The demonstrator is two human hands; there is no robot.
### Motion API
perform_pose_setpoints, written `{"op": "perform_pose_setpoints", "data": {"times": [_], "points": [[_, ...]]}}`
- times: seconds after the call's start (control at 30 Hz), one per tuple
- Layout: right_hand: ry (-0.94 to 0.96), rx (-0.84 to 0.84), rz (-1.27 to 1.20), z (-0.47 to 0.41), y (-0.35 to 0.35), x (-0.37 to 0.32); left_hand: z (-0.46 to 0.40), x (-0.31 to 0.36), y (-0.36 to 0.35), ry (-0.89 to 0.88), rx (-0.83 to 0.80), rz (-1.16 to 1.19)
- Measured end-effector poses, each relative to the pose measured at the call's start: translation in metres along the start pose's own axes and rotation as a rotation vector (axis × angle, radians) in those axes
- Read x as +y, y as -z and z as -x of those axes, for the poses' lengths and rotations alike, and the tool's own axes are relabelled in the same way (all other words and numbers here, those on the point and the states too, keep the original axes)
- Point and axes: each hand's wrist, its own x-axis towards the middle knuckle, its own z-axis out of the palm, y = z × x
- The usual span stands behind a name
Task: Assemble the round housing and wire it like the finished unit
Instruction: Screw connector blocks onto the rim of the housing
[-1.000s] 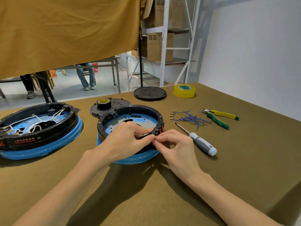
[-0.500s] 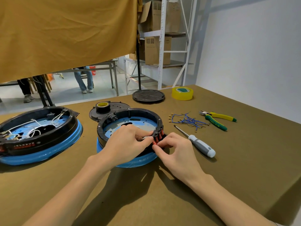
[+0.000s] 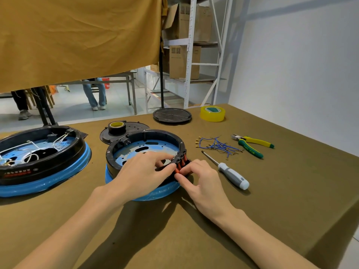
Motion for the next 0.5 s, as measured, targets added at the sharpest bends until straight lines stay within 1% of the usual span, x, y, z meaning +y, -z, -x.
{"op": "perform_pose_setpoints", "data": {"times": [0.13, 0.27, 0.5], "points": [[0.016, -0.032, -0.013, 0.000, 0.001, 0.002, -0.001, 0.001, 0.002, 0.051, -0.046, 0.030], [0.015, -0.062, -0.111, -0.001, 0.003, 0.004, -0.006, 0.000, 0.005, 0.109, -0.109, 0.072], [0.000, -0.110, -0.186, -0.005, 0.006, 0.008, -0.017, 0.000, 0.005, 0.196, -0.243, 0.066]]}}
